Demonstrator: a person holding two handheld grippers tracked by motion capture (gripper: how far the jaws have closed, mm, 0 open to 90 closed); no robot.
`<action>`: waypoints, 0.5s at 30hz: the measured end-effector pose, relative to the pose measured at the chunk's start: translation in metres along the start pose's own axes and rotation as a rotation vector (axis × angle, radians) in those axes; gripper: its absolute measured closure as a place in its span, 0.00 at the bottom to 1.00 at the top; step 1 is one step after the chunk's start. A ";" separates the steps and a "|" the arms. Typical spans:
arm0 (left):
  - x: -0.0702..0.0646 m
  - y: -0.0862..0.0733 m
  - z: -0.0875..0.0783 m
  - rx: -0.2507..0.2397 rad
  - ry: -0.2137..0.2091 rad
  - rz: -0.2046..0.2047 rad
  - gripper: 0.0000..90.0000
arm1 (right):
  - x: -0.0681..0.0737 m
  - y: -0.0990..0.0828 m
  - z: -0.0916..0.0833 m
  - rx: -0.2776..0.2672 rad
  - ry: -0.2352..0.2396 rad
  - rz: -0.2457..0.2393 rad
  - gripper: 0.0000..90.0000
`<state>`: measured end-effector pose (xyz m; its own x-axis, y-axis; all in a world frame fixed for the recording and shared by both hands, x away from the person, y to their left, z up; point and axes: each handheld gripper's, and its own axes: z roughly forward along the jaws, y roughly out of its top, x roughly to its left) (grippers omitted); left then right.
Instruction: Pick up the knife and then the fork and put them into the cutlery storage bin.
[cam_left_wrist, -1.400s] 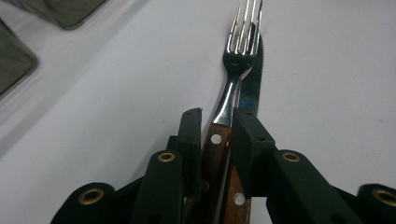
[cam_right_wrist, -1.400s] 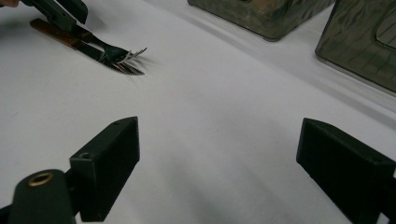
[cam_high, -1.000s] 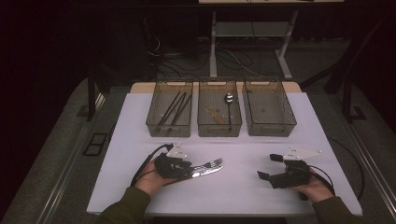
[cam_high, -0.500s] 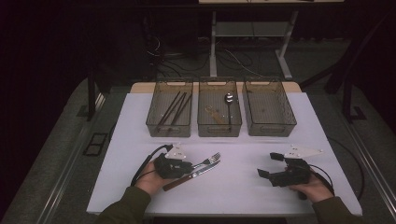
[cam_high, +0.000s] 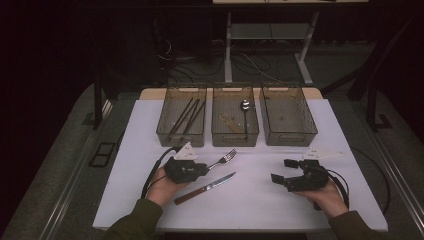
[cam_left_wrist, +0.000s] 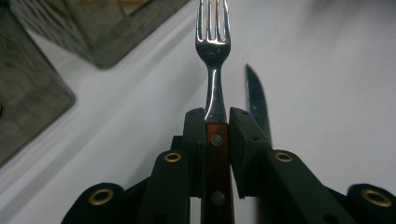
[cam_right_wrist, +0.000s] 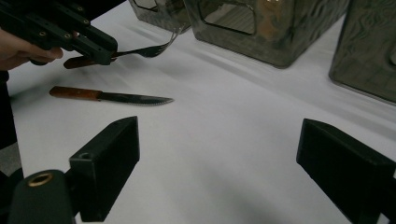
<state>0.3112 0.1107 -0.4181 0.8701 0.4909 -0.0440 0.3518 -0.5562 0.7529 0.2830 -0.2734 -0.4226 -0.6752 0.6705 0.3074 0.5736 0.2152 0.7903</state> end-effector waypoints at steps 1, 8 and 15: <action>-0.004 0.004 0.001 -0.005 0.006 0.003 0.86 | 0.001 0.002 0.003 -0.004 0.002 0.001 0.17; -0.032 0.027 0.011 -0.037 0.032 0.047 0.86 | 0.009 0.018 0.023 -0.012 0.064 0.008 0.30; -0.047 0.042 0.023 -0.073 0.040 0.063 0.86 | 0.008 0.034 0.042 -0.050 0.108 0.060 0.46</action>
<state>0.2928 0.0491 -0.3998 0.8745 0.4841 0.0301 0.2699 -0.5372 0.7991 0.3167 -0.2310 -0.4157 -0.6881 0.6003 0.4076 0.5920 0.1396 0.7938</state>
